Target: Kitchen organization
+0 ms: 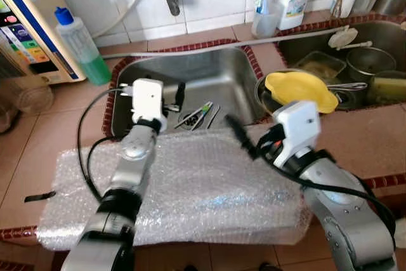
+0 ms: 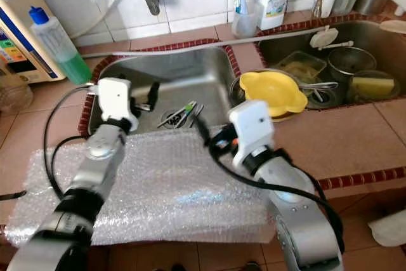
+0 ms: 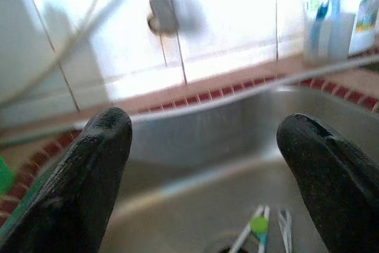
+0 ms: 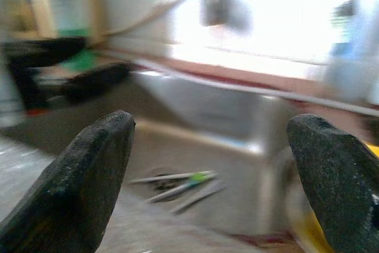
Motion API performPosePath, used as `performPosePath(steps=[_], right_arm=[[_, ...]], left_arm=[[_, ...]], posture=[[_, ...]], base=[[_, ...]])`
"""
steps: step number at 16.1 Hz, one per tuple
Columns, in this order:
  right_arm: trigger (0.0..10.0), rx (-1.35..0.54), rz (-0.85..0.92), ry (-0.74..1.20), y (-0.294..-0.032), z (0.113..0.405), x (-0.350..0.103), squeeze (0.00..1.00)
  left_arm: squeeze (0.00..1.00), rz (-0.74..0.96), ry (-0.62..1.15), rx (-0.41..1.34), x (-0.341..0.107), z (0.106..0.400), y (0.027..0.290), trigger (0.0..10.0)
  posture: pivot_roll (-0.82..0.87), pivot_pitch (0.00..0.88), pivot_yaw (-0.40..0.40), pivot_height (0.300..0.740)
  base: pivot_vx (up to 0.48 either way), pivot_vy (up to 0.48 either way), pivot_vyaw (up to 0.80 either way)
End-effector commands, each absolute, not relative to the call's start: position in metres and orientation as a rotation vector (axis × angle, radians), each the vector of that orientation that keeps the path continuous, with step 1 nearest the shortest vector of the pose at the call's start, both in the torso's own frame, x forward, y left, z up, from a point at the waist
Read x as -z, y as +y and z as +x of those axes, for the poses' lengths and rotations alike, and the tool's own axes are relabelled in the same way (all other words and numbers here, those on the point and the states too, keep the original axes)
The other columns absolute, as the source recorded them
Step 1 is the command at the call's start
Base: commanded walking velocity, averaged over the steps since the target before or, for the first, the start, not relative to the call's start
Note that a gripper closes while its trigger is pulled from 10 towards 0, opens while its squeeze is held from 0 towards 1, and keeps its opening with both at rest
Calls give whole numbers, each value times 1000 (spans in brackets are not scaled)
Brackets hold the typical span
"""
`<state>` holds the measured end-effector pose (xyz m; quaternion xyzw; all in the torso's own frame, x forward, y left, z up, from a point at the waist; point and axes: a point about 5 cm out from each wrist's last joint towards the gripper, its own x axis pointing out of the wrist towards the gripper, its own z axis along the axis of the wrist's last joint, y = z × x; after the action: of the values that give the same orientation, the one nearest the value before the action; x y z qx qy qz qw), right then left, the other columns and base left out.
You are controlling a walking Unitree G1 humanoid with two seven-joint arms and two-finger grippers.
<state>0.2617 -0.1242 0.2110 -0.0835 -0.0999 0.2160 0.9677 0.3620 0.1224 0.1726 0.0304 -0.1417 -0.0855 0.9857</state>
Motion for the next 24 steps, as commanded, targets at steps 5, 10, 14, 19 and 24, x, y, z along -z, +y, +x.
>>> performPosePath(steps=[5, 10, 14, 19, 24], right_arm=[[10000, -216, -212, -230, -146, 270, -210, 1000], [10000, -91, -300, -215, -161, 273, -211, 1000], [10000, -10, -335, -163, -180, 279, -207, 1000], [10000, -6, -325, -67, -201, 292, -198, 773], [10000, 8, -349, -37, -218, 300, -199, 486]], left_arm=[[1000, 52, -284, 229, -173, 323, 128, 10000], [1000, 69, -214, 272, -167, 312, 128, 10000], [1000, 76, -176, 311, -166, 313, 116, 10000], [0, 74, -138, 387, -161, 308, 100, 10000], [0, 74, -121, 395, -159, 308, 100, 10000]], posture=[[-337, 173, 161, 740], [-345, 176, 160, 740], [-356, 174, 163, 740], [-354, 175, 163, 740], [-352, 172, 159, 740]], base=[[0, 0, 0], [0, 0, 0], [0, 0, 0], [0, 0, 0], [0, 0, 0]])
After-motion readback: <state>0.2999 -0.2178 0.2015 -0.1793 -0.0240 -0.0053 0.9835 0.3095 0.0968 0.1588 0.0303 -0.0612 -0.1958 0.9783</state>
